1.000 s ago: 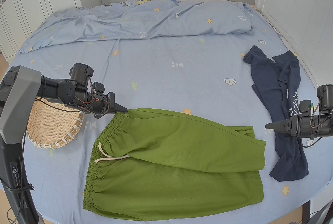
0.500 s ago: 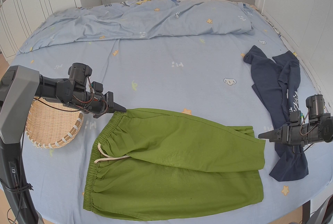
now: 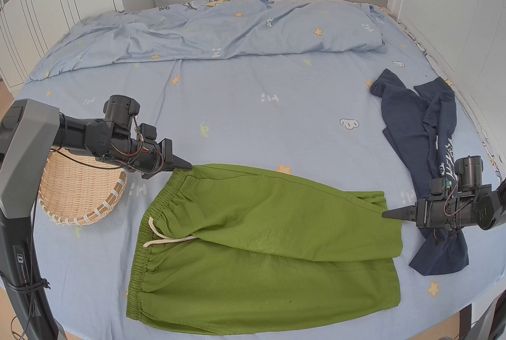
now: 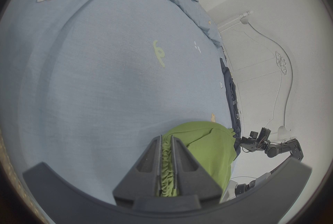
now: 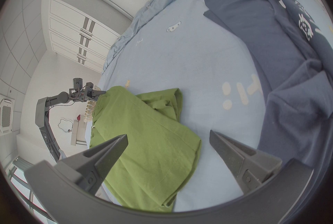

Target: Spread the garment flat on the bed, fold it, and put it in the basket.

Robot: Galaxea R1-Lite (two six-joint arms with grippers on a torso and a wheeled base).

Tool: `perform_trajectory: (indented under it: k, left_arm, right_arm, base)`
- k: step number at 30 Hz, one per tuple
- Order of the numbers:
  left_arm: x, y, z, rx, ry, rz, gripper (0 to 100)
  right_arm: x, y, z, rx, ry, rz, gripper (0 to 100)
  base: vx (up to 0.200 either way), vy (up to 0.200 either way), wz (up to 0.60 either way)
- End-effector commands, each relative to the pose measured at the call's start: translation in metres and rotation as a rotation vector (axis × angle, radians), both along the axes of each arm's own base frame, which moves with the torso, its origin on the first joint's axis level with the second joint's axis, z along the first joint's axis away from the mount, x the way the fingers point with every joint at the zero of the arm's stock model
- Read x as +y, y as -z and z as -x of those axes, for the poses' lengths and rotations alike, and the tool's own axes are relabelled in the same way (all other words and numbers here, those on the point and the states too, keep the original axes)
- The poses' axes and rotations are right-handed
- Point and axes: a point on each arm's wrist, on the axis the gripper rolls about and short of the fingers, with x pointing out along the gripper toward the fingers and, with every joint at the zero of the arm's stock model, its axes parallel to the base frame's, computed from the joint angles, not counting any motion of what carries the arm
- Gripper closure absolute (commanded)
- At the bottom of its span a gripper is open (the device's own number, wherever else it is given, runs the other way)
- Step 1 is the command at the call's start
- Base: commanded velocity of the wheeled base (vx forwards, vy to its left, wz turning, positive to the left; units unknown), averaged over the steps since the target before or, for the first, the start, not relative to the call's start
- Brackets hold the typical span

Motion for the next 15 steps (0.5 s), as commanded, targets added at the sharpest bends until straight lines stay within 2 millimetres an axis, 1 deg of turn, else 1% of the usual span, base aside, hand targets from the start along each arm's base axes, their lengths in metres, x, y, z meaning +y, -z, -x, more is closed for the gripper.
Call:
perform_trajectory:
  k: [1,6,7,15]
  left_arm:
    - [-0.0003,-0.0007,0.0005,0.000,0.001,0.000,100]
    - [-0.0003,-0.0009,0.0009,0.000,0.001,0.000,100]
    - [-0.0003,-0.0013,0.0007,-0.002,0.001,0.000,100]
    - [-0.0003,-0.0020,0.0009,-0.003,0.001,0.000,100]
  right_arm:
    - [0.0005,0.0089,0.0008,0.034,-0.002,-0.004,0]
    - [0.0005,0.0090,0.0003,0.033,-0.003,-0.005,0]
    - [0.0006,0.0089,0.0002,0.031,-0.004,-0.006,100]
    - [-0.0012,0.0084,-0.0002,0.017,0.004,-0.004,100]
  base:
    - [0.000,0.000,0.00]
    - [0.000,0.000,0.00]
    - [0.000,0.000,0.00]
    - [0.000,0.000,0.00]
